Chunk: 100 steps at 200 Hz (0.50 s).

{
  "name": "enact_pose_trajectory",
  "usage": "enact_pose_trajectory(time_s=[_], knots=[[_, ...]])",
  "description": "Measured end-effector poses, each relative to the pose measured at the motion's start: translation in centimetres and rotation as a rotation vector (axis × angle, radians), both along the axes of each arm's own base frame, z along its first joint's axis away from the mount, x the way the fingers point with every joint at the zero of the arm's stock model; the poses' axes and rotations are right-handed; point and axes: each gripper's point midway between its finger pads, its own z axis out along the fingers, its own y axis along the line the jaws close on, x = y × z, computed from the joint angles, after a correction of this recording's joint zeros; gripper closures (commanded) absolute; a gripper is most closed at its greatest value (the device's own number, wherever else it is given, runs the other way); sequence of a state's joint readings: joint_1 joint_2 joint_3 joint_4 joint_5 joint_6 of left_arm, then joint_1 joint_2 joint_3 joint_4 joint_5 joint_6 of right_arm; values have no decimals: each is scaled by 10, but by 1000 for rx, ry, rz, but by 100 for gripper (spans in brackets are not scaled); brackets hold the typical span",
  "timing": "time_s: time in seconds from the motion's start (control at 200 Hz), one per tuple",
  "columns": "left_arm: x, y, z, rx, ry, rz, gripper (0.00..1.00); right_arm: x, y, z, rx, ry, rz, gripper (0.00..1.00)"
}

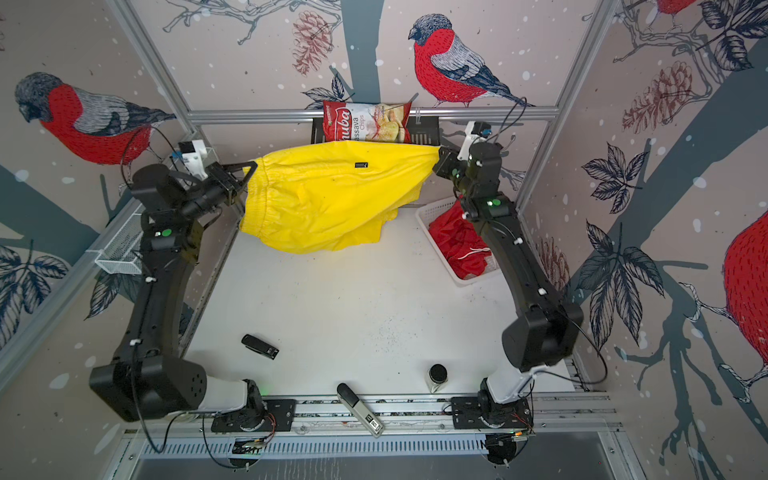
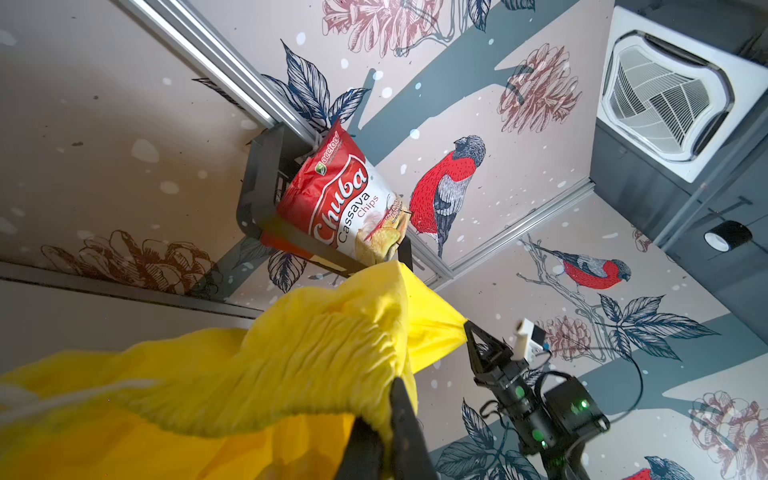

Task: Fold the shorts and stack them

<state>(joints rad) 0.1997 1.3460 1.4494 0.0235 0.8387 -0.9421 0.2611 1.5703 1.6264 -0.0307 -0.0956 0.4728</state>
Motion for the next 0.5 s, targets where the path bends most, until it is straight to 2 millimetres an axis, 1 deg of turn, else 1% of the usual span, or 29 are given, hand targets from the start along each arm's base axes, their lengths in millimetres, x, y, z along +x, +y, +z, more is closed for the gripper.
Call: enact_pose_trajectory(time_s=[0.02, 0.055, 0.06, 0.085, 0.1, 0.12, 0.125, 0.135, 0.16, 0.175, 0.19, 0.205, 0.215, 0.23, 0.275, 0.37, 0.405, 0.435, 0.5], knots=[[-4, -1, -7, 2, 9, 1, 100, -5, -3, -8, -1, 8, -7, 100], [-12, -2, -26, 12, 39, 7, 100, -15, -7, -26, -7, 26, -16, 100], [-13, -2, -31, 14, 50, 9, 100, -17, -8, -32, -11, 38, -18, 100], [-20, -3, -48, 18, 85, 8, 100, -23, -10, -49, -16, 64, -23, 100], [-23, -3, -59, 20, 110, 9, 100, -28, -12, -65, -23, 95, -25, 100], [-27, -4, -72, 25, 134, 13, 100, -32, -14, -80, -28, 120, -29, 100], [-29, -4, -78, 27, 146, 17, 100, -34, -14, -87, -31, 135, -30, 100], [-31, -3, -86, 29, 164, 22, 100, -36, -15, -94, -33, 148, -32, 100], [-36, -3, -101, 36, 194, 30, 100, -43, -17, -119, -32, 200, -37, 100], [-42, -4, -114, 38, 227, 29, 100, -47, -19, -133, -37, 230, -39, 100], [-46, -4, -123, 41, 246, 29, 100, -50, -19, -145, -44, 252, -38, 100], [-50, -5, -133, 46, 267, 32, 100, -55, -21, -162, -52, 284, -38, 100], [-52, -4, -138, 50, 276, 37, 100, -57, -21, -168, -55, 295, -38, 100], [-56, -4, -147, 56, 293, 41, 100, -63, -23, -184, -64, 331, -38, 100], [-71, -7, -176, 65, 353, 38, 100, -77, -25, -221, -74, 421, -39, 100], [-102, -10, -234, 67, 464, 46, 100, -102, -29, -279, -106, 559, -33, 100], [-114, -13, -256, 59, 508, 43, 100, -112, -31, -297, -118, 602, -31, 100], [-125, -15, -275, 52, 554, 41, 100, -120, -33, -310, -127, 634, -31, 100], [-144, -19, -307, 38, 625, 35, 100, -135, -36, -332, -139, 691, -28, 100]])
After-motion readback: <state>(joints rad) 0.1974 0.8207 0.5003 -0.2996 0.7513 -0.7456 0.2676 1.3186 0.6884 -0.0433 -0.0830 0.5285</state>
